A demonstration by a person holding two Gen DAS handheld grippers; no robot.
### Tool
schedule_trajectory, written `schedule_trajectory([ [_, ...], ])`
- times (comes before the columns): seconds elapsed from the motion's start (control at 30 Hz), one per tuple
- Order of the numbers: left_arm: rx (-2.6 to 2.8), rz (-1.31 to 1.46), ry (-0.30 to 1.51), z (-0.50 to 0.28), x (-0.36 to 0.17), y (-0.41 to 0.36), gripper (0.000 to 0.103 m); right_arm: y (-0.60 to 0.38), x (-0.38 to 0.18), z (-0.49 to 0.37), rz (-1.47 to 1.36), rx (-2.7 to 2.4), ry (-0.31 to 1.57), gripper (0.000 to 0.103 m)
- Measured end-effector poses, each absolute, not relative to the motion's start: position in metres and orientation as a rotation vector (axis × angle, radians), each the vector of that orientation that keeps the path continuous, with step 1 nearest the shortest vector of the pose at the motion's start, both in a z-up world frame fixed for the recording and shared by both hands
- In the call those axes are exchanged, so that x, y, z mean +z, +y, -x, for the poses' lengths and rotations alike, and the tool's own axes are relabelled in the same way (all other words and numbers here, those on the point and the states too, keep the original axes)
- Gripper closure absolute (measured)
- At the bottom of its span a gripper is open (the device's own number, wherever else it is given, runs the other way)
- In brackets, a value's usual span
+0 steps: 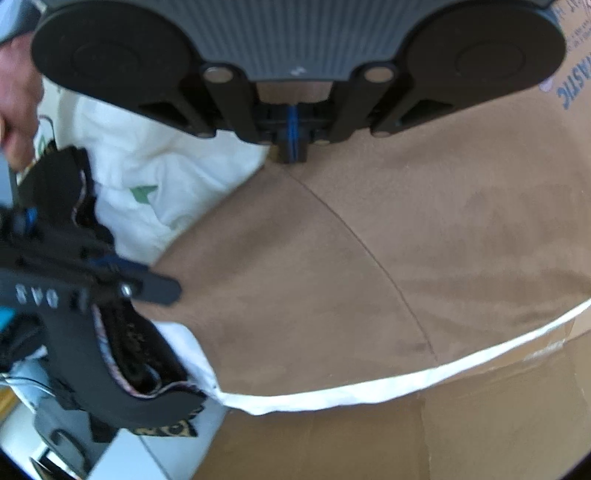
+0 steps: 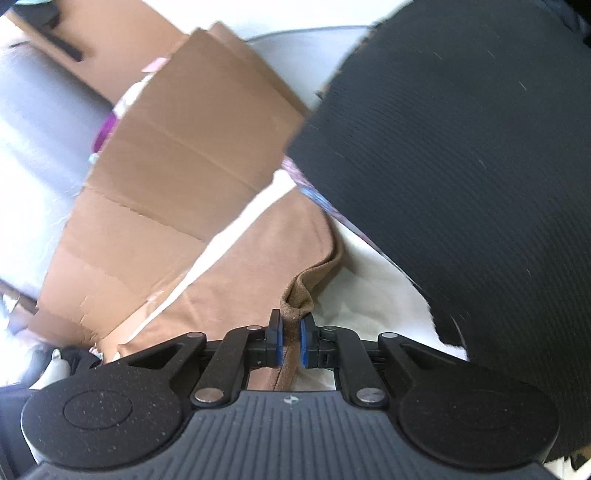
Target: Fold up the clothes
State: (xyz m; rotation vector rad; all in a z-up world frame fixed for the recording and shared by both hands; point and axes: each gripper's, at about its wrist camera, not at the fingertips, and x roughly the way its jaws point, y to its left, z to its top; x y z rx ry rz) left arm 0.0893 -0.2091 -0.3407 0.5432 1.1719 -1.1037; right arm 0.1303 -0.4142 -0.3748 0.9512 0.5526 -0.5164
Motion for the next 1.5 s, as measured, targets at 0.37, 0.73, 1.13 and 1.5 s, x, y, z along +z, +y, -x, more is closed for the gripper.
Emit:
schedule_trajectory([
  [0.37,-1.192,-0.48,1.178,-0.083,-0.341,-0.21,0.102,-0.402,-0.358,-0.158,-0.893,-0.453,0.534,0.096],
  [0.73,-1.177,-0.438,1.179,-0.081,-0.354,-0.199,0.103,-0.422,-0.348,-0.135,-0.904,-0.321,0.528,0.096],
  [1.13,-1.161,-0.283,1.187,-0.084,-0.362,-0.183,0.102,-0.391,-0.342,-0.13,-0.936,-0.121,0.538,0.096],
  [1.5,-1.169,-0.207,1.265,-0.097,-0.367,-0.173,0.1,-0.369,-0.351,-0.128,-0.969,-0.011,0.541,0.096],
])
